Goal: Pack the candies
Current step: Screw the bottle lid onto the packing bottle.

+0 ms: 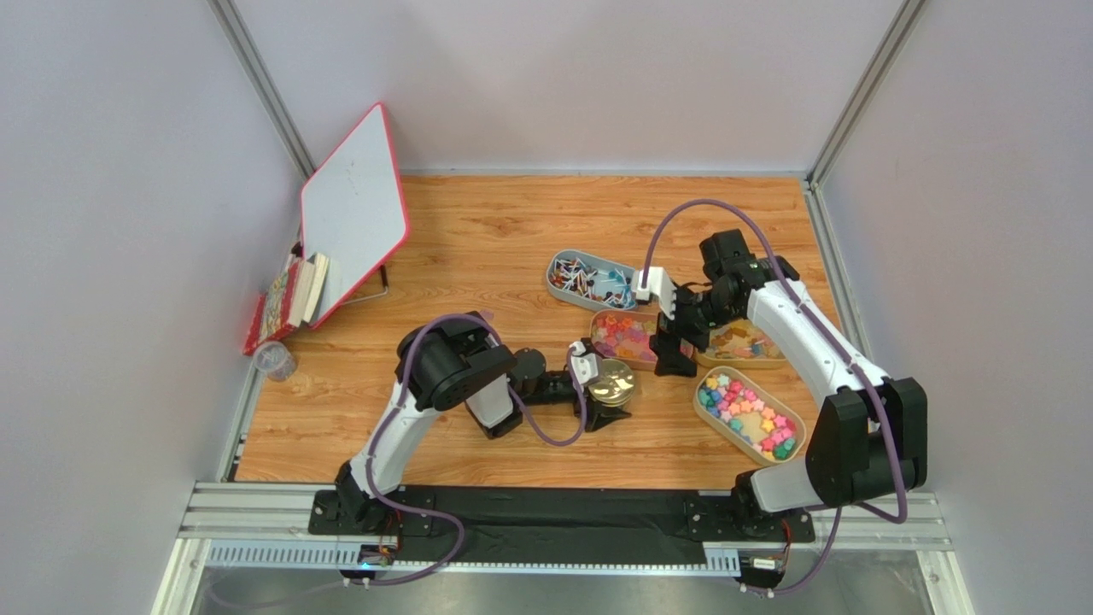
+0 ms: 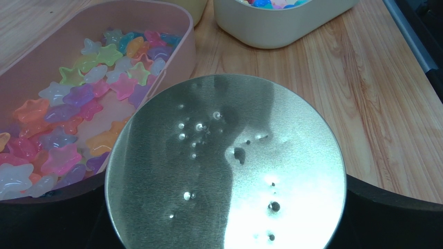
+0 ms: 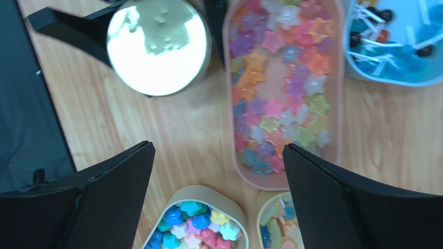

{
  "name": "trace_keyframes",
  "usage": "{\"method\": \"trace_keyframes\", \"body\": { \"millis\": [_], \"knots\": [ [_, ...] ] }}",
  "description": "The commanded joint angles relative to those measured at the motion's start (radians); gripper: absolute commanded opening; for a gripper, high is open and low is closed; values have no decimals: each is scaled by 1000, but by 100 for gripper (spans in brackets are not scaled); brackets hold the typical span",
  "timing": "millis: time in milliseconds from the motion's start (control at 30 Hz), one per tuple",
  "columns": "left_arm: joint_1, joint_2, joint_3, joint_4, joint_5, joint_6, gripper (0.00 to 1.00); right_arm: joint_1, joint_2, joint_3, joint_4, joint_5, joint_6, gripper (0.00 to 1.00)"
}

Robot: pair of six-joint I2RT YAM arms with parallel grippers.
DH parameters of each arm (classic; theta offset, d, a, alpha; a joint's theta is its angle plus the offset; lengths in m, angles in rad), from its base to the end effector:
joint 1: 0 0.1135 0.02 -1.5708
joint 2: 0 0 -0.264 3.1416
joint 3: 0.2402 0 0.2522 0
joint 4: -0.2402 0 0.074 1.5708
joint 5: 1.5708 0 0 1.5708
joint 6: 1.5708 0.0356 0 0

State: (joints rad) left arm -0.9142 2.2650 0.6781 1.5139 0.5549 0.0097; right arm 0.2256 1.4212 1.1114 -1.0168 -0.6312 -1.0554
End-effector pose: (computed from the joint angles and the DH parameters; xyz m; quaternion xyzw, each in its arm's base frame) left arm 0.1981 -0.2878 0.0629 0.4809 0.5475 -0.4666 0.5013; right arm 0.2459 0.0780 0.2573 -0.5942 0.7339 0.2353 0.2301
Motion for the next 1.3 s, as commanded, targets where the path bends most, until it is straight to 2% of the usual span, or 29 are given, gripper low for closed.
{"method": "trace_keyframes", "body": {
  "millis": [0,67,100,167,200,333,400,467,767,1067,1267],
  "knots": [
    [-3,77,-26,-172,-24,13,97,23,-34,-64,-97,-151,-285,100],
    [-3,79,-20,-192,-32,25,89,53,-30,-100,-108,-167,-348,100],
    [-3,77,-15,-202,-33,23,81,66,-24,-110,-98,-163,-374,100],
    [-3,79,-9,-227,-26,13,72,92,-16,-120,-51,-165,-365,100],
    [-3,83,-11,-228,-20,9,61,98,-2,-117,-31,-170,-362,100],
    [-5,88,-5,-260,-4,9,44,123,34,-82,-14,-165,-359,100],
    [-6,88,8,-293,-4,18,29,123,48,-64,1,-156,-354,100],
    [-6,88,17,-328,7,27,22,121,62,-55,14,-134,-356,100],
    [-11,84,23,-365,11,30,24,142,130,-8,50,-137,-351,100],
    [-9,77,41,-426,-1,29,40,198,113,-65,70,-67,-334,100],
    [-9,79,49,-454,-1,26,38,207,70,-128,50,-13,-304,100]
  ]
}}
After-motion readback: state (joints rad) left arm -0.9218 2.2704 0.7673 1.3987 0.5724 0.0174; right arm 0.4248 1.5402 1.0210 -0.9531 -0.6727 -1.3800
